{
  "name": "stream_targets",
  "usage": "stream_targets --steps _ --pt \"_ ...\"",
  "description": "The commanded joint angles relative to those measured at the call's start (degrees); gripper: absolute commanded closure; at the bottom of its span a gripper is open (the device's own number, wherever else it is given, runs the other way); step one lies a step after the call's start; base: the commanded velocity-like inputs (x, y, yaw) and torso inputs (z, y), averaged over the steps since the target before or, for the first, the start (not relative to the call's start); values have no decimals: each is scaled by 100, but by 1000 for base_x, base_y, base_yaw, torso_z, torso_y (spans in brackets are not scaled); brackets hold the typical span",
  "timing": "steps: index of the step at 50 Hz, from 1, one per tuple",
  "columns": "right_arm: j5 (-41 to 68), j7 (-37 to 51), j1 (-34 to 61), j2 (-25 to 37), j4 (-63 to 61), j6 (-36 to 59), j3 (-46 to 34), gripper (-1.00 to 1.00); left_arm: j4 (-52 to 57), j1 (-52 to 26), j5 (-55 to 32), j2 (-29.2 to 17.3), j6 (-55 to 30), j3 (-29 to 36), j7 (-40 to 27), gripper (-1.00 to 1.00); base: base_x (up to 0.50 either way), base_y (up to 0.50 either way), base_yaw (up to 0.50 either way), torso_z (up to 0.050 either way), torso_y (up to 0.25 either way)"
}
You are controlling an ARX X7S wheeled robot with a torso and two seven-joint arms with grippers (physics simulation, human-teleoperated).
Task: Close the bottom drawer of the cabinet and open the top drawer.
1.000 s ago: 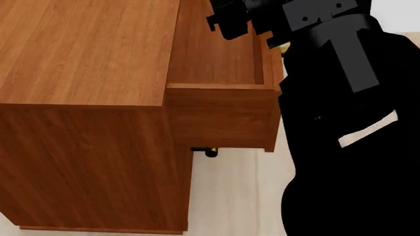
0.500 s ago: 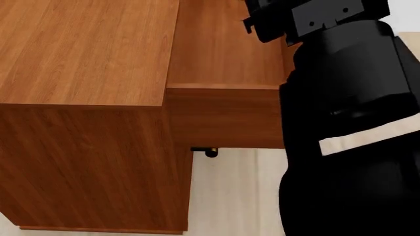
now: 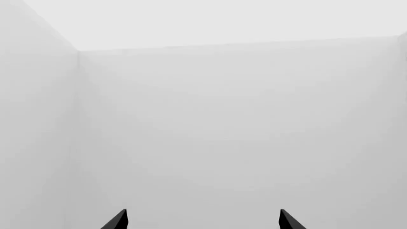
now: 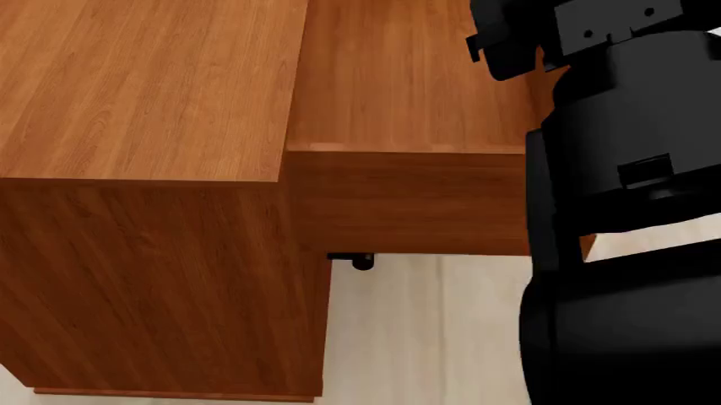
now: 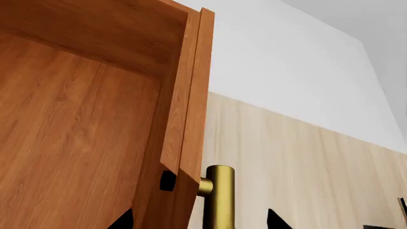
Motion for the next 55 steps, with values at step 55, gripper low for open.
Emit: stream_targets --steps 55 --pt "-314 -329 868 404 116 446 -910 -100 112 -272 -209 -40 -145 45 -129 -100 0 0 -1 0 0"
